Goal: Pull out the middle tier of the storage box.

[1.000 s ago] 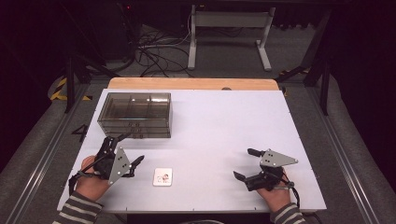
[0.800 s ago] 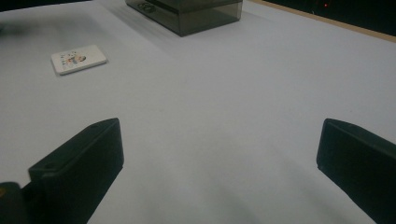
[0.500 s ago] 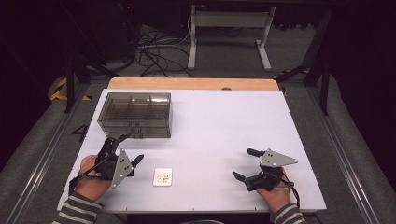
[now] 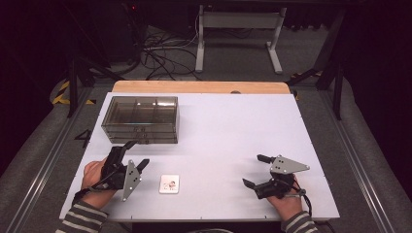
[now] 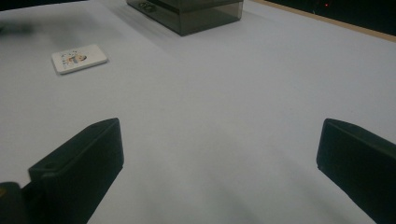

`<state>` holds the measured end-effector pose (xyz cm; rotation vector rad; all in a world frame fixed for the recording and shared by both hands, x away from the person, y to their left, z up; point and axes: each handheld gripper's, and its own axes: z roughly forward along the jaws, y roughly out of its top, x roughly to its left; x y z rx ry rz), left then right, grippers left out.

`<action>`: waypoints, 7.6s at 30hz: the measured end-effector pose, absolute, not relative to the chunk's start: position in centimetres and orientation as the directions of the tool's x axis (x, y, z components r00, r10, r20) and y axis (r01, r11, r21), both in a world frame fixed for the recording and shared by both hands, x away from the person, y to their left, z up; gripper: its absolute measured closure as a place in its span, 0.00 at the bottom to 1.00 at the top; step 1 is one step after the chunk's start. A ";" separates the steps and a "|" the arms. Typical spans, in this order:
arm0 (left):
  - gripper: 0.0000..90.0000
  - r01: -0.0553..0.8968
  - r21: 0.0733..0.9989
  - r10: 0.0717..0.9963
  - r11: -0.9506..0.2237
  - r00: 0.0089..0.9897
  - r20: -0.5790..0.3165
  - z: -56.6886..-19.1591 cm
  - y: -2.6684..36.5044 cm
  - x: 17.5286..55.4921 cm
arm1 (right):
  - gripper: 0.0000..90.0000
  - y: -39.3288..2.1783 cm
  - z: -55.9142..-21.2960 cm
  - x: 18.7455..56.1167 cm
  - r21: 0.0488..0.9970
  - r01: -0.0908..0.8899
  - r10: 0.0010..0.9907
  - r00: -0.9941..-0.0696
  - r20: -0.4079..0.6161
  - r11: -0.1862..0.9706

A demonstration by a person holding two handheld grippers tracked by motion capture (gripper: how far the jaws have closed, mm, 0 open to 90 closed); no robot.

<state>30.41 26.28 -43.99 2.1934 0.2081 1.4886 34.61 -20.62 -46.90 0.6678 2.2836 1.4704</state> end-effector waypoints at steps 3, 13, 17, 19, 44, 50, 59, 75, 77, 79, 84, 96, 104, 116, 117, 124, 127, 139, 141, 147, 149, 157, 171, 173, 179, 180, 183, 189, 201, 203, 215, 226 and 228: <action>0.31 -0.148 0.453 0.373 -0.879 0.377 0.848 -44.3 26.3 30.4 | 0.02 -20.6 -46.9 34.6 0.914 0.201 0.556 -0.830 -0.032 0.352; 0.34 -0.194 0.378 0.321 -0.905 0.270 0.908 -45.4 26.0 30.0 | 0.02 -20.6 -46.9 34.6 0.914 0.202 0.557 -0.830 -0.032 0.353; 0.35 -0.195 0.380 0.329 -0.904 0.250 0.911 -45.7 26.1 29.9 | 0.02 -20.6 -46.9 34.6 0.914 0.202 0.558 -0.829 -0.032 0.353; 0.35 -0.209 0.363 0.315 -0.908 0.227 0.921 -45.6 26.0 29.9 | 0.02 -20.6 -46.9 34.7 0.914 0.202 0.558 -0.829 -0.032 0.353; 0.44 -0.183 0.296 0.267 -0.937 0.168 0.949 -45.9 25.9 30.3 | 0.01 -20.6 -46.9 34.6 0.913 0.202 0.558 -0.829 -0.033 0.355; 0.45 -0.146 0.262 0.239 -0.954 0.159 0.958 -46.1 25.6 30.7 | 0.01 -20.6 -46.9 34.6 0.912 0.202 0.558 -0.829 -0.034 0.356; 0.48 -0.088 0.225 0.210 -0.970 0.155 0.965 -46.5 25.3 31.6 | 0.02 -20.6 -47.0 34.6 0.912 0.203 0.557 -0.830 -0.033 0.357; 0.53 0.005 0.199 0.196 -0.980 0.179 0.964 -47.6 25.5 33.0 | 0.02 -20.5 -47.0 34.6 0.911 0.203 0.556 -0.830 -0.034 0.360; 0.54 0.012 0.191 0.190 -0.982 0.181 0.965 -47.6 25.7 33.2 | 0.02 -20.5 -47.0 34.6 0.911 0.203 0.556 -0.831 -0.034 0.360; 0.56 0.019 0.192 0.192 -0.981 0.181 0.965 -47.7 25.8 33.4 | 0.02 -20.5 -47.0 34.6 0.910 0.204 0.556 -0.831 -0.034 0.361; 0.60 0.027 0.174 0.176 -0.984 0.182 0.967 -47.9 25.9 33.9 | 0.02 -20.5 -47.0 34.6 0.909 0.204 0.555 -0.831 -0.034 0.362; 0.63 0.059 0.156 0.165 -0.986 0.215 0.963 -48.5 26.0 34.9 | 0.02 -20.5 -47.0 34.7 0.908 0.205 0.556 -0.830 -0.036 0.365; 0.66 0.062 0.122 0.133 -0.991 0.220 0.966 -49.0 26.0 35.5 | 0.02 -20.5 -47.0 34.7 0.908 0.204 0.555 -0.831 -0.037 0.365; 0.72 0.074 0.093 0.107 -0.993 0.216 0.970 -49.4 26.1 36.3 | 0.02 -20.4 -47.0 34.6 0.908 0.202 0.553 -0.832 -0.038 0.367; 0.72 0.071 0.087 0.101 -0.994 0.209 0.973 -49.5 26.1 36.3 | 0.02 -20.4 -47.0 34.6 0.908 0.202 0.553 -0.832 -0.039 0.368; 0.78 0.074 0.060 0.074 -0.995 0.207 0.975 -49.5 25.9 36.7 | 0.02 -20.4 -47.0 34.6 0.908 0.200 0.550 -0.834 -0.038 0.368; 0.81 0.068 0.054 0.066 -0.996 0.199 0.978 -49.5 25.9 36.8 | 0.02 -20.4 -47.0 34.6 0.908 0.199 0.550 -0.834 -0.040 0.369; 0.89 0.080 0.031 0.047 -0.996 0.204 0.978 -49.5 25.9 36.8 | 0.02 -20.4 -47.0 34.6 0.907 0.198 0.548 -0.835 -0.043 0.373; 0.89 0.082 0.032 0.048 -0.996 0.205 0.978 -49.5 25.9 36.8 | 0.02 -20.4 -47.0 34.6 0.907 0.198 0.548 -0.835 -0.043 0.372; 0.89 0.083 0.027 0.043 -0.996 0.202 0.978 -49.5 25.8 36.8 | 0.02 -20.4 -47.0 34.6 0.906 0.198 0.548 -0.835 -0.043 0.373; 0.89 0.084 0.034 0.051 -0.996 0.209 0.977 -49.5 25.8 36.7 | 0.02 -20.4 -47.0 34.6 0.906 0.199 0.548 -0.835 -0.043 0.373; 0.89 0.081 0.042 0.059 -0.996 0.219 0.974 -49.2 25.7 36.1 | 0.02 -20.4 -47.0 34.6 0.906 0.199 0.548 -0.836 -0.042 0.373; 0.89 0.077 0.035 0.053 -0.996 0.240 0.969 -49.1 25.8 34.9 | 0.02 -20.3 -47.0 34.6 0.904 0.202 0.549 -0.835 -0.041 0.376; 0.89 0.078 0.038 0.056 -0.996 0.240 0.969 -49.1 25.8 34.9 | 0.02 -20.3 -47.0 34.6 0.904 0.202 0.549 -0.835 -0.042 0.376; 0.88 0.083 0.035 0.054 -0.996 0.243 0.968 -48.9 25.7 34.8 | 0.02 -20.3 -47.0 34.7 0.904 0.202 0.549 -0.835 -0.041 0.376; 0.88 0.084 0.039 0.059 -0.996 0.248 0.967 -49.0 25.7 34.8 | 0.02 -20.3 -47.0 34.7 0.904 0.203 0.549 -0.835 -0.041 0.376; 0.88 0.078 0.038 0.056 -0.996 0.244 0.968 -48.9 25.7 34.8 | 0.02 -20.3 -47.0 34.6 0.904 0.203 0.549 -0.835 -0.041 0.376; 0.88 0.082 0.044 0.063 -0.996 0.250 0.966 -48.9 25.7 34.7 | 0.02 -20.3 -47.0 34.6 0.903 0.203 0.548 -0.835 -0.042 0.378; 0.78 0.049 0.087 0.097 -0.995 0.251 0.963 -48.3 25.9 34.2 | 0.02 -20.3 -47.1 34.6 0.902 0.203 0.548 -0.835 -0.044 0.382; 0.77 0.050 0.095 0.104 -0.994 0.256 0.961 -48.0 25.9 34.0 | 0.02 -20.3 -47.1 34.6 0.901 0.203 0.548 -0.835 -0.045 0.382; 0.77 0.033 0.123 0.128 -0.992 0.278 0.952 -47.1 25.7 33.1 | 0.02 -20.3 -47.1 34.6 0.901 0.202 0.548 -0.836 -0.045 0.383; 0.77 0.038 0.189 0.191 -0.981 0.305 0.933 -46.7 25.7 32.8 | 0.02 -20.3 -47.1 34.6 0.901 0.202 0.547 -0.836 -0.046 0.384; 0.77 0.049 0.204 0.209 -0.978 0.313 0.926 -46.5 25.6 32.8 | 0.02 -20.2 -47.1 34.6 0.901 0.203 0.547 -0.836 -0.045 0.384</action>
